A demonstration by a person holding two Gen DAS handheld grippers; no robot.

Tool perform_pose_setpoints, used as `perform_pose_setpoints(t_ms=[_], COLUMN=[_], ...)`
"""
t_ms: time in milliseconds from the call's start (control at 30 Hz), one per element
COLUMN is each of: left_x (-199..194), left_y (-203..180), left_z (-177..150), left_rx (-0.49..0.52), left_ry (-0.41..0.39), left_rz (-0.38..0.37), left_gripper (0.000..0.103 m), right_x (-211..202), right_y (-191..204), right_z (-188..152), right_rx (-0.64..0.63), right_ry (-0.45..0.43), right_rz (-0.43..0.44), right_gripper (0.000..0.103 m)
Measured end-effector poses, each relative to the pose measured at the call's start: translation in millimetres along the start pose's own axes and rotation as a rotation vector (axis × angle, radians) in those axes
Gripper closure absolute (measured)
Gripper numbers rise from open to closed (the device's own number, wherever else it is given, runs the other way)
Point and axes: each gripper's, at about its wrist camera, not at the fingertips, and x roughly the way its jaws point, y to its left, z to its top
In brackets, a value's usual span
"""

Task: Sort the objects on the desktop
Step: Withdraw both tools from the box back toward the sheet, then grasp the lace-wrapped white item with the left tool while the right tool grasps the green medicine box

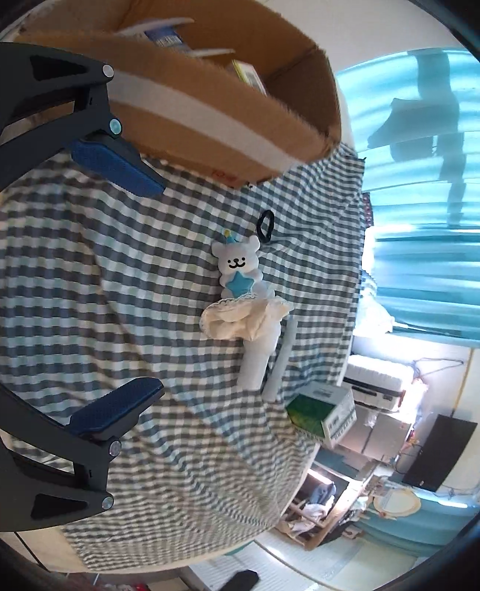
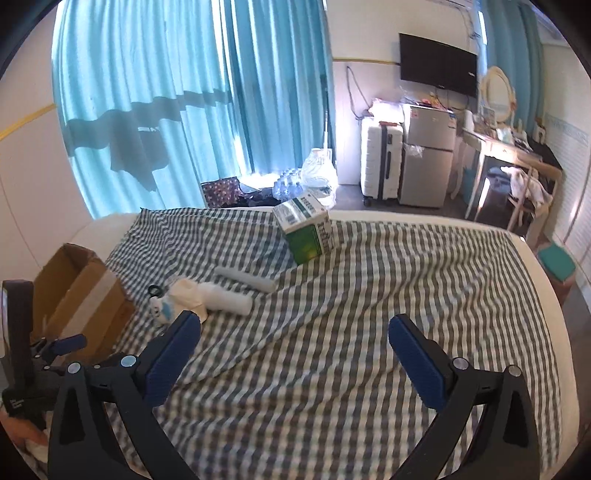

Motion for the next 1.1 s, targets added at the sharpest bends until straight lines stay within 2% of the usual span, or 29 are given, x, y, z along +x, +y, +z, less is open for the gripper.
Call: perform_pose_setpoints(t_ms=[200,333,400,500,600,700,733,767,800,833,900,933,1067,1100], left_x=[73.0,107.2,121.5,135.4,138.6,134.8,134.1,132.7,132.5,130.6,127.7,124.1,105.2,98.6], left_y=[-5.9,-12.5,-17.1,-21.0,-23.7,-26.6,-26.6,-26.1,-26.2,-23.2,-16.6,-12.7,-1.2,1.6], left_z=[30.7,48.1,54.4,57.5,55.2,53.5,53.6,53.2,53.6,54.1,57.1,57.0,51.4,47.5], left_rx=[-0.044,-0.055,-0.049,-0.060,-0.068,-0.062,-0.060,-0.053,-0.046,-0.042,-0.055,-0.065,-0.076,-0.076], left_ry=[0.044,0.063,0.063,0.054,0.013,-0.022,-0.027,-0.030,-0.028,-0.024,-0.016,-0.017,-0.010,-0.009], left_rz=[0.030,0.038,0.086,0.146,0.182,0.196,0.194,0.183,0.179,0.165,0.130,0.112,0.044,0.014], left_gripper=[0.002,0.002,0.002,0.002,0.003,0.013,0.021,0.029,0.033,0.038,0.043,0.049,0.050,0.061], right_x=[98.0,167.4,204.4,235.6,249.2,260.8,263.5,264.2,263.3,261.6,250.4,244.1,200.4,188.9], right_y=[-6.7,-1.1,-4.2,-10.4,-12.9,-18.5,-19.1,-19.3,-19.6,-19.6,-18.9,-16.5,-8.4,-5.6], right_z=[41.1,58.0,59.9,61.5,62.5,65.7,67.3,68.7,70.2,71.7,70.7,67.4,45.1,39.4], right_rx=[-0.113,-0.220,-0.235,-0.225,-0.232,-0.218,-0.211,-0.209,-0.205,-0.191,-0.183,-0.187,-0.171,-0.166], right_ry=[0.027,0.052,0.093,0.106,0.093,0.114,0.125,0.130,0.137,0.153,0.149,0.146,0.139,0.134], right_rz=[0.013,-0.002,-0.025,-0.032,-0.047,-0.064,-0.045,-0.036,-0.015,0.013,-0.002,0.006,0.004,0.009], right_gripper=[0.001,0.001,0.001,0.001,0.001,0.001,0.001,0.005,0.026,0.024,0.025,0.025,0.025,0.025])
